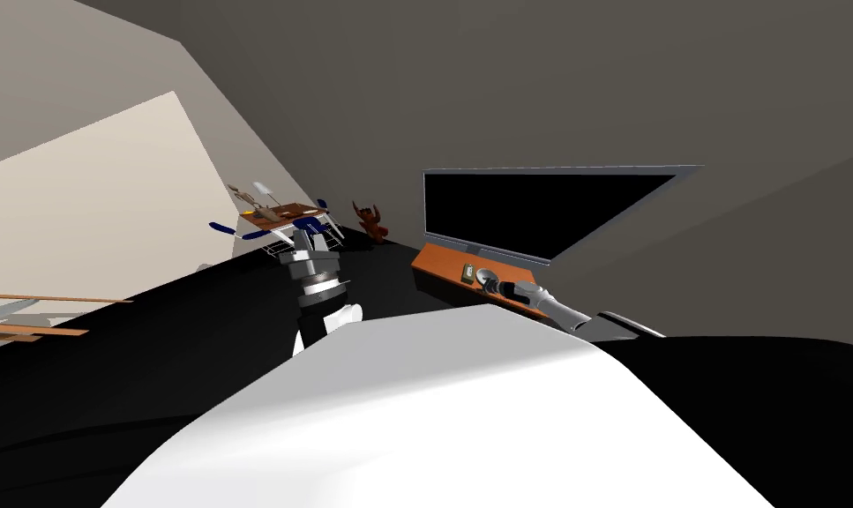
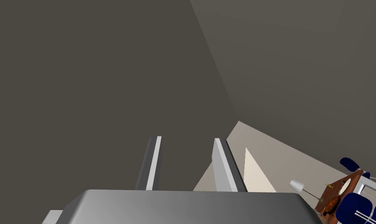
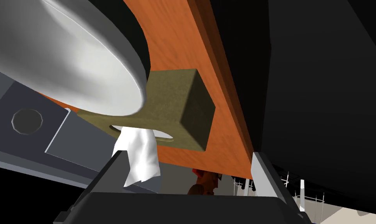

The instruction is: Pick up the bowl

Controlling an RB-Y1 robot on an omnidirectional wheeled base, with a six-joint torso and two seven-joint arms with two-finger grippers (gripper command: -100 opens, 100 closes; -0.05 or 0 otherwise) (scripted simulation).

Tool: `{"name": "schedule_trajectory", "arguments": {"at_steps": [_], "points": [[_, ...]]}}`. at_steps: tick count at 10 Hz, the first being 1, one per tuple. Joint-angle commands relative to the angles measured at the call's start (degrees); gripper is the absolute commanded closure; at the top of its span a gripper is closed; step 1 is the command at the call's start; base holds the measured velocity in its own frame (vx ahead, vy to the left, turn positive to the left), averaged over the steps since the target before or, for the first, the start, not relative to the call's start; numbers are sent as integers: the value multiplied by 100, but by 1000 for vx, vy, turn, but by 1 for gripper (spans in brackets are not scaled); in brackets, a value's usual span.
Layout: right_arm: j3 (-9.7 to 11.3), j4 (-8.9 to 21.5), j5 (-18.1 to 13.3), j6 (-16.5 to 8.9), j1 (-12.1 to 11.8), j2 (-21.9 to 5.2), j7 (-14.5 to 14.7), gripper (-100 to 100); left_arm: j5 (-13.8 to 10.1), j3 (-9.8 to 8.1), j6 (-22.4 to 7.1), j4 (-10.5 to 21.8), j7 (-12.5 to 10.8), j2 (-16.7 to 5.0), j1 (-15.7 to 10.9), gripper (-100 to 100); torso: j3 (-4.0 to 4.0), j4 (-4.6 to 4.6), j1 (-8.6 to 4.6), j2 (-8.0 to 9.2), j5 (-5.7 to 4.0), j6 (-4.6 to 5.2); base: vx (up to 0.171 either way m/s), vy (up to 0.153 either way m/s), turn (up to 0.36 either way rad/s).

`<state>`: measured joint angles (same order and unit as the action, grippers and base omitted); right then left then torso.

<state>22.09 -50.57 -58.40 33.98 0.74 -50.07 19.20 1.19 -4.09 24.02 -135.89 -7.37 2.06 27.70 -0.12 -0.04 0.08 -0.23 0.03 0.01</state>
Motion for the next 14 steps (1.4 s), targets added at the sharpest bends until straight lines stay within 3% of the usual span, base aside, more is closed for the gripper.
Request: {"name": "schedule_trajectory", "arguments": {"at_steps": [1, 2, 5, 10, 14], "points": [[86, 173, -85, -25, 71, -36, 19, -100, 0, 0, 0, 0, 0, 0, 0, 0, 0, 0, 0, 0, 0, 0, 49, 21, 32], [194, 433, -202, -28, 153, -122, 89, -100, 0, 0, 0, 0, 0, 0, 0, 0, 1, 0, 0, 4, -1, 0, 57, 25, 64], [298, 674, -307, -31, 225, -195, 155, -100, 0, 0, 0, 0, 0, 0, 0, 0, 2, 1, -2, 3, 0, 0, 49, 15, 36], [658, 1411, -614, -37, 386, -363, 358, -100, 0, 0, 0, 0, 0, 0, 0, 0, 2, 0, -2, 4, -1, 1, 59, 15, 49], [762, 1611, -684, -23, 444, -351, 394, -100, 0, 0, 0, 0, 0, 0, 0, 0, 6, 2, -1, 12, -1, 1, 29, 12, 21]]}}
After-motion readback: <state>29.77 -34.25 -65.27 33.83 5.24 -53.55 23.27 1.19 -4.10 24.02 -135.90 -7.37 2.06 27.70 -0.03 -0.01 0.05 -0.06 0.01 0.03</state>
